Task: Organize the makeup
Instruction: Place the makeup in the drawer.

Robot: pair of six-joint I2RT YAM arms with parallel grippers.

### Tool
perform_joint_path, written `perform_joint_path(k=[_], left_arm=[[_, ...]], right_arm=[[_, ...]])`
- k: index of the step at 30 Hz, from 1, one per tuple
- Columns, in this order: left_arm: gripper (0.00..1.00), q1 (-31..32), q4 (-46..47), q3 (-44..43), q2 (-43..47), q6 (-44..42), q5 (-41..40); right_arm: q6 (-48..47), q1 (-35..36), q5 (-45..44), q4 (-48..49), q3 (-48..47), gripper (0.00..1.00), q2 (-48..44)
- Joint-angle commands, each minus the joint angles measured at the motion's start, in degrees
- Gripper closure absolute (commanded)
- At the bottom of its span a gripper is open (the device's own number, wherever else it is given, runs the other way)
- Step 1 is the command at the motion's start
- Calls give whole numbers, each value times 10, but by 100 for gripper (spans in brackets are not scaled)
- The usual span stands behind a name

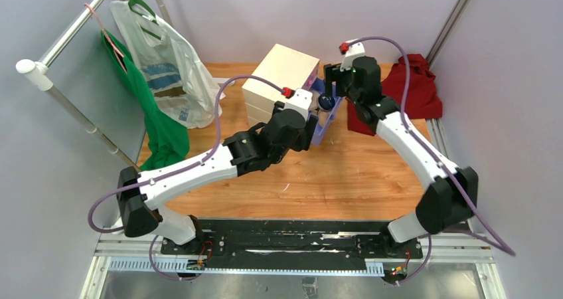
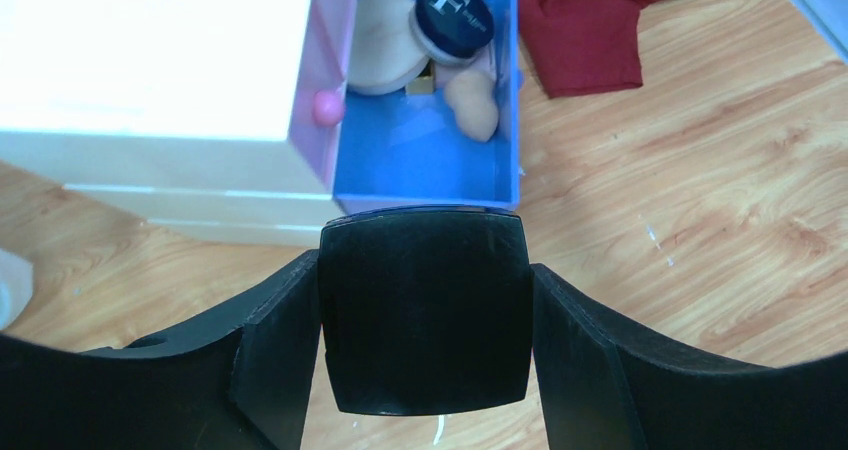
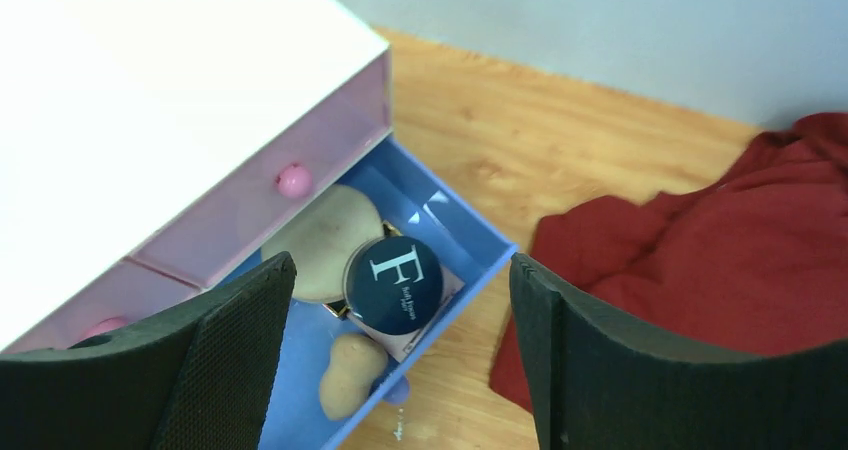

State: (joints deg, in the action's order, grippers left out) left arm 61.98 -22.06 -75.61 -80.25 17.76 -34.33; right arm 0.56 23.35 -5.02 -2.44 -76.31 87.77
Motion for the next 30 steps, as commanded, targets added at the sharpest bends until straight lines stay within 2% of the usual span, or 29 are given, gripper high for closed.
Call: perform_joint_path(k=[1, 7, 13, 20, 30], left_arm=[[100, 2, 40, -54, -61, -35, 8], [100, -31, 32, -140, -179, -57, 48], [100, -57, 23, -210, -258, -90, 63], [100, -95, 17, -253, -311, -103, 90], [100, -118, -5, -290, -365, -101, 127]], right_arm=[[7, -9, -51, -18, 29, 22, -95], [44, -8, -51, -30, 119, 21, -247], [62, -8, -40, -58, 202, 21, -365], [60, -8, -37, -87, 241, 20, -420], [58, -8, -37, -94, 256, 20, -429]])
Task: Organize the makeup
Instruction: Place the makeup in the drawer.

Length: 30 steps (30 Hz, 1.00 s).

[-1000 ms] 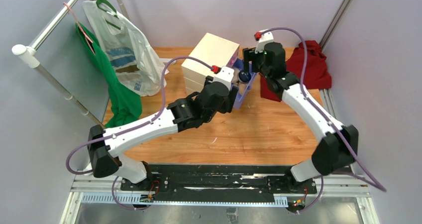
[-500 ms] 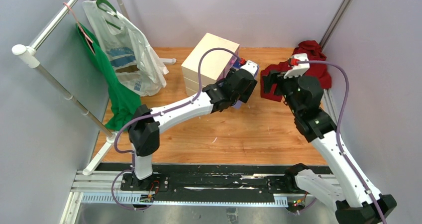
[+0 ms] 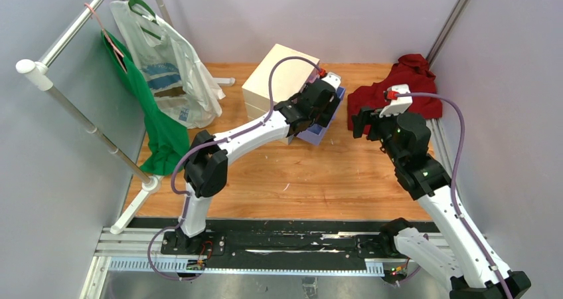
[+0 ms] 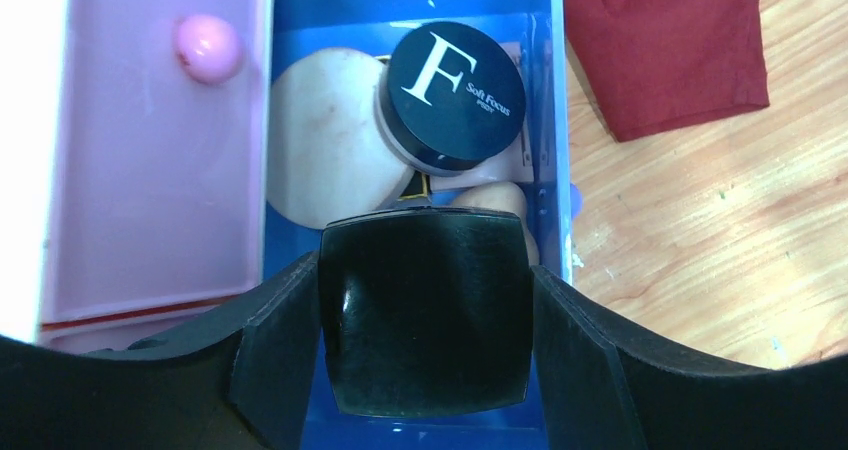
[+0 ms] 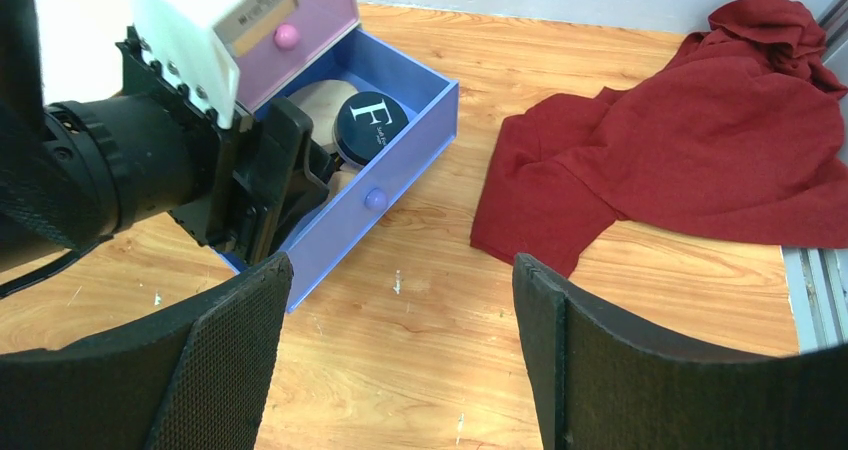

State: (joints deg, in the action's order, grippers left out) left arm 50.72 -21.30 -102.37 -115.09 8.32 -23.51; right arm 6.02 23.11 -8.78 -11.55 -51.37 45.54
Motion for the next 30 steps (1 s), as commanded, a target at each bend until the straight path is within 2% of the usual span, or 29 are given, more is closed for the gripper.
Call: perform_joint_path(k=[1, 9, 16, 30], left_arm=[[100, -7, -15, -25, -20, -5, 22], [98, -17, -23, -25, -32, 6, 42], [73, -18, -21, -24, -32, 6, 52], [40, -18, -22, -29, -32, 9, 38]], right_arm=[[3, -5, 1, -3, 7, 20, -7], [4, -5, 2, -5, 8, 19, -2], [4, -5, 3, -4, 9, 19, 2], [3, -5, 3, -5, 11, 19, 3]])
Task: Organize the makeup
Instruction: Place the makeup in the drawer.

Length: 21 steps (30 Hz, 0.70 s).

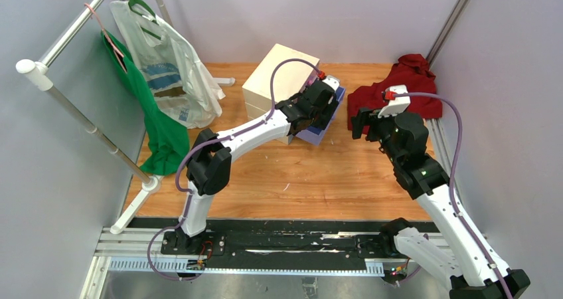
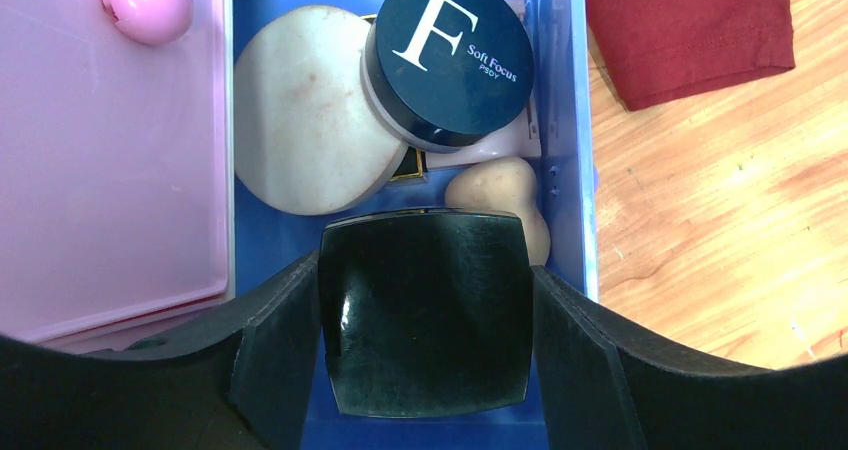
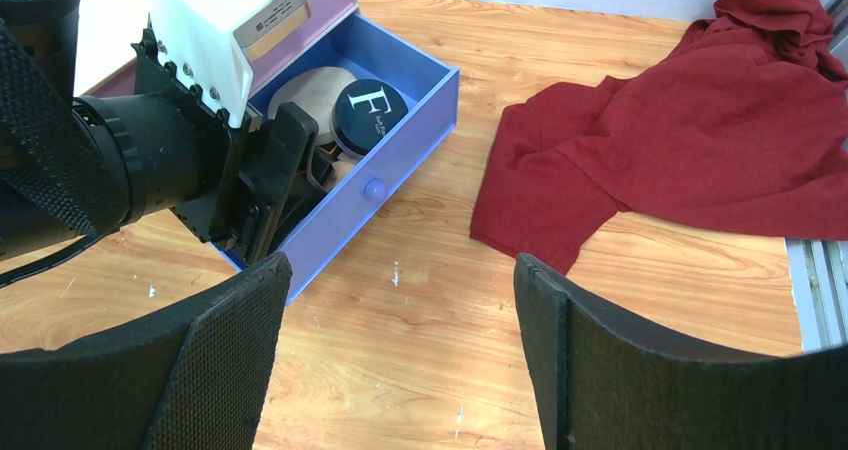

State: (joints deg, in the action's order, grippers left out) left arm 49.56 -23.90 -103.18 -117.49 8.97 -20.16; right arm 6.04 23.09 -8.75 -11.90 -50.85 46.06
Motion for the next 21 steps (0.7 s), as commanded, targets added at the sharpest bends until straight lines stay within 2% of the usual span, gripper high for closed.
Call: perform_joint_path(k=[1, 21], left_arm=[[38, -6, 4, -21, -9, 3, 4], [20, -6, -7, -45, -41, -12, -4]], right_arm=[[3, -5, 2, -1, 6, 19, -3], [1, -5, 2, -1, 8, 18, 1]])
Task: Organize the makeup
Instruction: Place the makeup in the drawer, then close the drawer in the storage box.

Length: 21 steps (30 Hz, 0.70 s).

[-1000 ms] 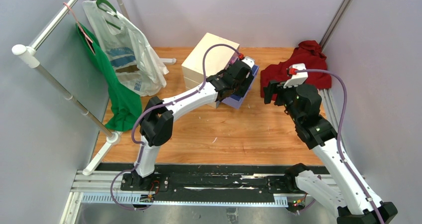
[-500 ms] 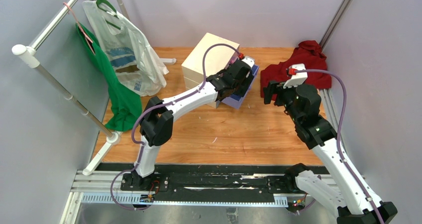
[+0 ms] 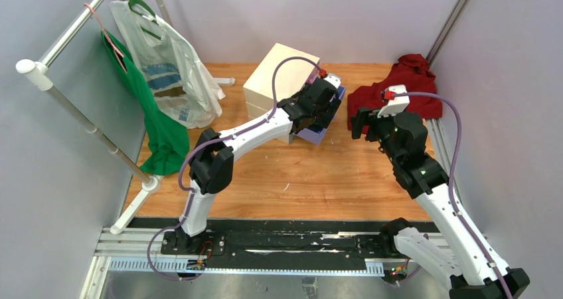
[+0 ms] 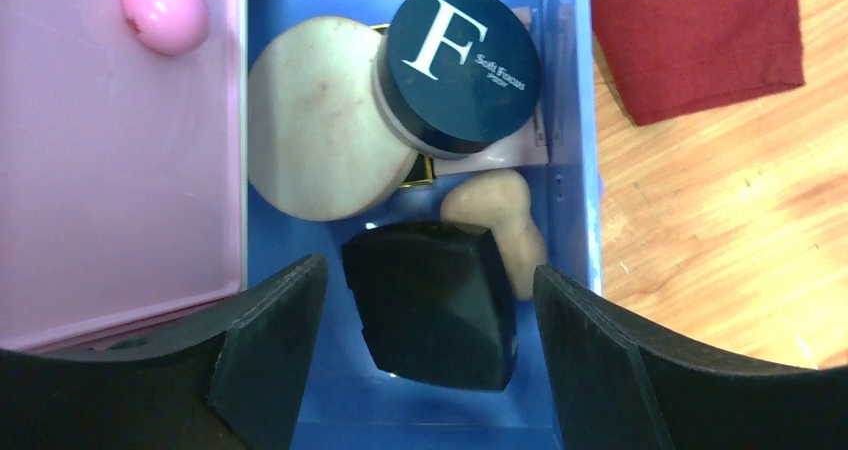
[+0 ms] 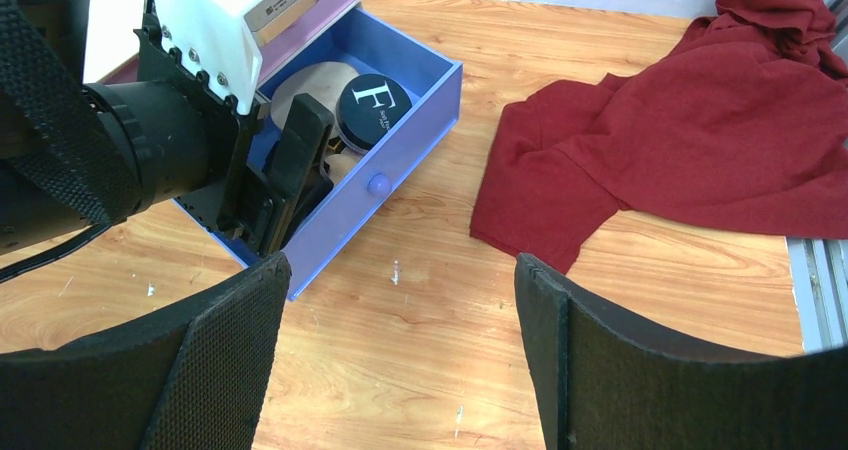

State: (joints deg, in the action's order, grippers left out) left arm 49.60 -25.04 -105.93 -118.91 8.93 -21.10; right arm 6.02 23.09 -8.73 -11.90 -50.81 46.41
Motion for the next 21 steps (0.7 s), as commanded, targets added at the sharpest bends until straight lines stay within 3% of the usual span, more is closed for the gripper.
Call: perform_joint_path(k=[1, 9, 21], left_arm=[[20, -6, 3, -20, -28, -13, 5], [20, -6, 13, -24, -29, -13, 17], [23, 4, 72, -12, 38, -35, 94]], right_arm=[[1, -5, 1, -1, 8, 18, -3], [0, -5, -1, -1, 9, 18, -2], [4, -5, -10, 7, 13, 18, 20]])
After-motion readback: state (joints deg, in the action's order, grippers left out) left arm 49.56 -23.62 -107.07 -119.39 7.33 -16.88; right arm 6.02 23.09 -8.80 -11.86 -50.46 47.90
